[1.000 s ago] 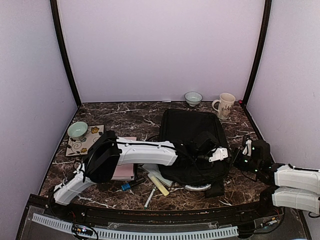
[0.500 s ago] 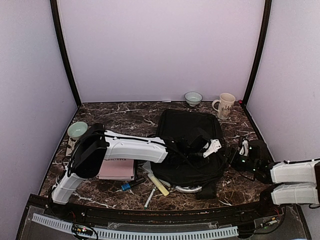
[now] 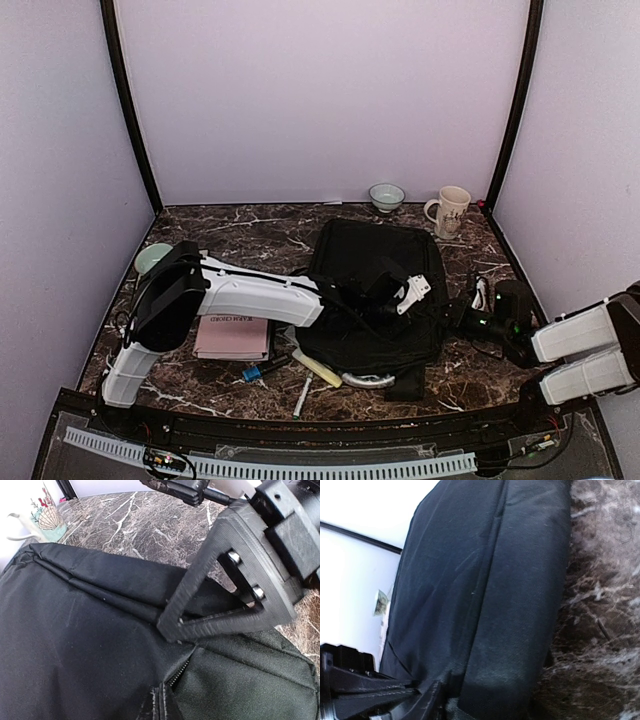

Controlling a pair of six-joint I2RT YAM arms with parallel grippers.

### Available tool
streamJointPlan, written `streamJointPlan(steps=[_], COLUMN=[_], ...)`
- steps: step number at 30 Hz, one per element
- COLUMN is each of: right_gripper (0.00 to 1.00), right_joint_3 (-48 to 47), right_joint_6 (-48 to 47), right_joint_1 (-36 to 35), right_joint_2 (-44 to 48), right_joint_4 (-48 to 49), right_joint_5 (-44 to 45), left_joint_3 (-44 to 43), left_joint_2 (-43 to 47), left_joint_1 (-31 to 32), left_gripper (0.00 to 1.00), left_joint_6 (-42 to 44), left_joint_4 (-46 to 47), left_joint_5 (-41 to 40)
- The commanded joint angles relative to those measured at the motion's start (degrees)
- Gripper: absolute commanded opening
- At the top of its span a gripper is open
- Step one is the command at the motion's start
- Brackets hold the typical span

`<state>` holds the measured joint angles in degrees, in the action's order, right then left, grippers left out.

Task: Pack the student bag
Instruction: Hold the student bag at the center of the board.

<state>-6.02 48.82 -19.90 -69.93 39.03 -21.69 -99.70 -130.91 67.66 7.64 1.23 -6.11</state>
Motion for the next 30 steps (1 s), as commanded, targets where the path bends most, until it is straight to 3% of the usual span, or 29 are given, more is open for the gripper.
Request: streamJointPlan(steps=[1,4,17,22,26,30], right_gripper=[0.22,0.00,0.00,0.00,0.00,0.00], right_joint_3=[0.48,0.43,0.46,0.57,0.75,0.80], right_joint_6=[0.17,0.59,0.14,-0.44,-0.77,-1.17], right_joint_1=[-0.70,-1.04,-1.29,-1.76,-2.14,-3.51], right_joint_2=[-1.19,-1.25,4.58,6.60,7.99,9.38], right_joint_4=[6.39,6.77,-0.42,-1.82,-3.31,-2.73], right_joint_5=[-2.02,-1.26,3.68,3.58,5.11,4.75], left_joint_3=[2.11,3.28,16.65,13.98,8.68,7.04], left_joint_2=[4.98,5.75,14.20,12.94,10.06,9.23], left_joint_1=[0.02,0.02,0.37,0.83,0.85,1.06], left_gripper=[0.00,0.00,0.01,0.19,0.26,0.43], left_joint_6=[-1.93,-2.21,-2.75,-3.13,-7.19,-11.02], left_joint_4=[1.68,1.33,5.04,2.75,-1.91,-2.73], left_joint_5=[1.58,0.50,-3.63,-1.95,-2.52,-0.82])
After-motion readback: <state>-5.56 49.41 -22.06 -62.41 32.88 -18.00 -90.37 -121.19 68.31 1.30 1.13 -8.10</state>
